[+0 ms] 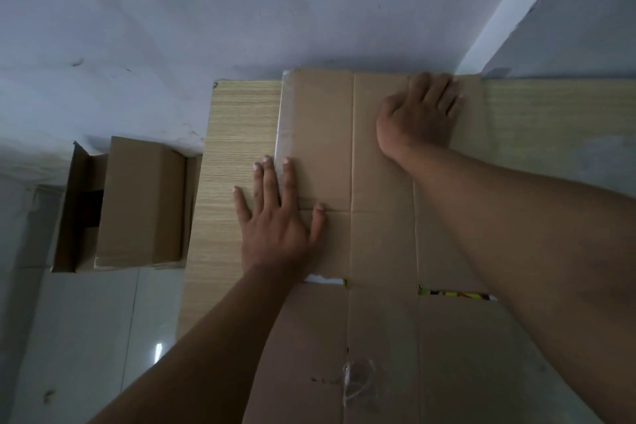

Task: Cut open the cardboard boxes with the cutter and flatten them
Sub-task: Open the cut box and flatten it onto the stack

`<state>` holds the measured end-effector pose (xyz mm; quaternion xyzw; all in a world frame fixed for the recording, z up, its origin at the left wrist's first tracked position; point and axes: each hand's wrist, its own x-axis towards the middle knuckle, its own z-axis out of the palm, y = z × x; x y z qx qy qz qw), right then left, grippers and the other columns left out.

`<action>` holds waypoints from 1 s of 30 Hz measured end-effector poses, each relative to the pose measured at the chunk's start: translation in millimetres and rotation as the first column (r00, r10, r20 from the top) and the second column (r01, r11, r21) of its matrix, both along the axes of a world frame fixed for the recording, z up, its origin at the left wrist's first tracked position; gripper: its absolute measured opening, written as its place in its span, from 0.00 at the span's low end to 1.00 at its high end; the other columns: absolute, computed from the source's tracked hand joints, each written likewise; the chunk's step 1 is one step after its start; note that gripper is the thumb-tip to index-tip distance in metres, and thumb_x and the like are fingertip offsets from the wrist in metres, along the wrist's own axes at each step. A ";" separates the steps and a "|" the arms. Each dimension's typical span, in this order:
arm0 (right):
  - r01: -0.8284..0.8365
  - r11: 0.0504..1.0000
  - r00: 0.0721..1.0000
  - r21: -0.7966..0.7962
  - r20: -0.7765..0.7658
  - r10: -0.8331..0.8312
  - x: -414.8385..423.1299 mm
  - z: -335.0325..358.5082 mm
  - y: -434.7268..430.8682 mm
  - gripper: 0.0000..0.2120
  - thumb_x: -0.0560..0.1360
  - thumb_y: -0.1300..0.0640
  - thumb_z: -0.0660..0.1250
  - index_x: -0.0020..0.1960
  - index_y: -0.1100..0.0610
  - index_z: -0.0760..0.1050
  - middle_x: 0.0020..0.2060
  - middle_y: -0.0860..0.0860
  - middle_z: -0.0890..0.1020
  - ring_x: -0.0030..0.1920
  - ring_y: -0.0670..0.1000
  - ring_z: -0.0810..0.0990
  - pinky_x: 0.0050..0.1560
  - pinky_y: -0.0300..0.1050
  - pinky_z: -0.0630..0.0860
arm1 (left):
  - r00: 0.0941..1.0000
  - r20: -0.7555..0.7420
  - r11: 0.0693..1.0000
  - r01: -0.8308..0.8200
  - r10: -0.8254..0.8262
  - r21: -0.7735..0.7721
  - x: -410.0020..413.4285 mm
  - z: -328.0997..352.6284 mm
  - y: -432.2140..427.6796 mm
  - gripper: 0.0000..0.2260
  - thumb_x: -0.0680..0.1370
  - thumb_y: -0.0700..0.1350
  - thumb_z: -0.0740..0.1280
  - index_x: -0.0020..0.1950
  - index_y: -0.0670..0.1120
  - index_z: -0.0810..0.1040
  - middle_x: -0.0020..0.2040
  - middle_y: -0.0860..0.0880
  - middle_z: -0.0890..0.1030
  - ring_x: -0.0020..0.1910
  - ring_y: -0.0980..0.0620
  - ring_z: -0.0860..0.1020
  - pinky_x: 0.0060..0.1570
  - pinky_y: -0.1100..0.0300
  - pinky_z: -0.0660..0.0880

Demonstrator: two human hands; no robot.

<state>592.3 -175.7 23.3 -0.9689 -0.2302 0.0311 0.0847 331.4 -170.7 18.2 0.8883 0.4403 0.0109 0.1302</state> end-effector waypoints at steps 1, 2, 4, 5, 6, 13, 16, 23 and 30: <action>-0.024 1.000 1.000 -0.002 -0.014 0.024 -6.6 0.7 10.0 0.34 0.78 0.46 0.48 0.79 0.62 0.57 0.78 0.65 0.57 0.79 0.64 0.54 0.78 0.62 0.47 | 1.000 0.000 1.000 0.002 -0.002 -0.001 -0.1 0.3 0.0 0.38 0.81 0.66 0.47 0.85 0.49 0.41 0.85 0.44 0.44 0.84 0.47 0.39 0.80 0.37 0.42; -0.092 0.996 0.996 0.000 -0.023 0.092 -18.1 0.7 20.3 0.33 0.79 0.46 0.48 0.80 0.61 0.56 0.79 0.64 0.56 0.79 0.64 0.53 0.78 0.62 0.46 | 1.000 0.002 1.000 0.002 -0.002 -0.004 0.0 0.4 0.0 0.38 0.81 0.66 0.47 0.85 0.49 0.41 0.85 0.44 0.44 0.84 0.47 0.39 0.80 0.37 0.42; -0.299 0.954 0.954 0.030 -0.029 0.299 -51.7 -0.5 41.8 0.32 0.81 0.45 0.47 0.81 0.59 0.53 0.80 0.61 0.53 0.80 0.62 0.49 0.79 0.61 0.43 | 1.000 0.001 1.000 -0.001 0.001 -0.006 -0.3 0.5 -0.1 0.38 0.81 0.66 0.47 0.85 0.50 0.41 0.85 0.44 0.43 0.83 0.48 0.38 0.80 0.37 0.41; -0.393 0.918 0.918 0.050 -0.036 0.394 -69.4 -0.5 51.5 0.32 0.82 0.45 0.47 0.81 0.59 0.51 0.81 0.59 0.51 0.81 0.59 0.47 0.79 0.59 0.41 | 1.000 -0.002 1.000 -0.001 0.001 -0.006 -0.4 0.5 0.0 0.38 0.81 0.66 0.47 0.85 0.50 0.40 0.85 0.44 0.43 0.83 0.48 0.38 0.80 0.38 0.41; -0.468 0.881 0.881 0.065 -0.044 0.471 -84.4 -0.2 59.2 0.32 0.82 0.46 0.47 0.82 0.59 0.50 0.81 0.58 0.51 0.81 0.57 0.46 0.79 0.57 0.40 | 1.000 -0.004 1.000 0.001 -0.001 -0.007 -0.2 0.7 -0.1 0.37 0.81 0.66 0.46 0.85 0.50 0.40 0.85 0.45 0.43 0.83 0.48 0.37 0.80 0.38 0.41; -0.625 0.776 0.777 0.082 -0.033 0.629 -64.2 1.6 43.3 0.29 0.83 0.47 0.48 0.81 0.58 0.53 0.81 0.54 0.54 0.81 0.53 0.50 0.79 0.52 0.44 | 1.000 0.007 1.000 0.000 0.001 -0.010 -3.2 -0.2 1.8 0.36 0.81 0.65 0.47 0.85 0.51 0.40 0.85 0.47 0.42 0.83 0.50 0.37 0.80 0.39 0.41; -0.407 0.909 0.913 0.092 0.033 0.406 -19.5 -4.7 -0.7 0.31 0.81 0.48 0.50 0.80 0.62 0.57 0.80 0.59 0.58 0.80 0.57 0.54 0.80 0.53 0.47 | 1.000 0.009 1.000 -0.005 0.005 -0.015 -2.3 0.2 1.3 0.37 0.81 0.64 0.48 0.85 0.51 0.40 0.85 0.47 0.42 0.83 0.51 0.37 0.80 0.39 0.41; -0.104 0.993 0.993 0.057 0.058 0.100 2.4 -4.6 -106.3 0.33 0.79 0.47 0.47 0.79 0.64 0.57 0.78 0.62 0.60 0.78 0.61 0.58 0.78 0.58 0.55 | 1.000 0.027 1.000 -0.013 0.014 -0.025 -1.1 2.5 0.9 0.37 0.80 0.64 0.48 0.85 0.51 0.40 0.85 0.47 0.42 0.83 0.51 0.38 0.80 0.39 0.41; -0.321 0.946 0.945 -0.037 0.054 0.323 -118.2 -0.4 -176.5 0.33 0.81 0.46 0.52 0.81 0.61 0.54 0.80 0.60 0.55 0.80 0.59 0.52 0.79 0.59 0.51 | 0.999 0.043 1.000 -0.010 0.010 -0.008 -1.4 0.2 1.1 0.37 0.81 0.64 0.49 0.85 0.50 0.41 0.85 0.46 0.45 0.84 0.49 0.41 0.80 0.37 0.42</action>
